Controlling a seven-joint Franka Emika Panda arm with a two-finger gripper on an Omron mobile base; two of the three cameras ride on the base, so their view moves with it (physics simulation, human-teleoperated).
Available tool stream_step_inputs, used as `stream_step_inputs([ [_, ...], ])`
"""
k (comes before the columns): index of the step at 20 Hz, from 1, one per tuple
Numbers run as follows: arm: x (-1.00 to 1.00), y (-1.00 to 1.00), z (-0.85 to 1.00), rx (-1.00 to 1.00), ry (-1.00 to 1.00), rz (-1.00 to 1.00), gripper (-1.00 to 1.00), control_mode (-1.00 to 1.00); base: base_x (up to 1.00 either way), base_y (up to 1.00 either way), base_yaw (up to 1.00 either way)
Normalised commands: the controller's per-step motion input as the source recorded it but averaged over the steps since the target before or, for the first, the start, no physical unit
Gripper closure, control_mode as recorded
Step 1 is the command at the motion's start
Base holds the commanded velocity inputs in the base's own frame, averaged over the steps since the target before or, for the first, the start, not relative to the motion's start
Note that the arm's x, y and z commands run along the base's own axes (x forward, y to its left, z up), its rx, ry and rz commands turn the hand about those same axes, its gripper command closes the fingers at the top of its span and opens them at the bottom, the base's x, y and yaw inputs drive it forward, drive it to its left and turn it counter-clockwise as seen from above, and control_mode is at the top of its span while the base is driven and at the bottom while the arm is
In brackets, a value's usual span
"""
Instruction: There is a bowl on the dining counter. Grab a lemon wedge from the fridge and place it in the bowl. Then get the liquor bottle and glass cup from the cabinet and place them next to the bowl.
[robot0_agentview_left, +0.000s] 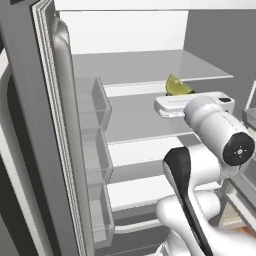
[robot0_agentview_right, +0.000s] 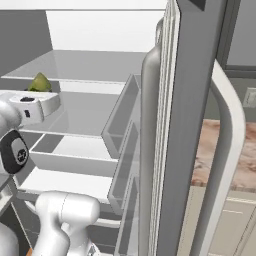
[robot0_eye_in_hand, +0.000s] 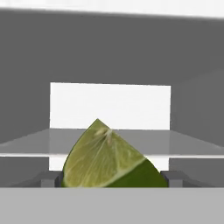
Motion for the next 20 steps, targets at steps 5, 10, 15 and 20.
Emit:
stream_step_inputs([
  [5, -0.84, 0.00, 0.13, 0.06, 0.15, -0.05, 1.00, -1.00, 0.00, 0.00, 0.00],
  [10, -0.85, -0.07, -0.04, 0.01, 0.03, -0.02, 1.00, -1.00, 0.00, 0.00, 0.00],
  [15, -0.73, -0.34, -0.07, 0.02, 0.00, 0.00, 1.00, -1.00, 0.00, 0.00, 0.00],
  [20, -0.74, -0.36, -0.10, 0.04, 0.00, 0.00, 1.00, -1.00, 0.00, 0.00, 0.00],
])
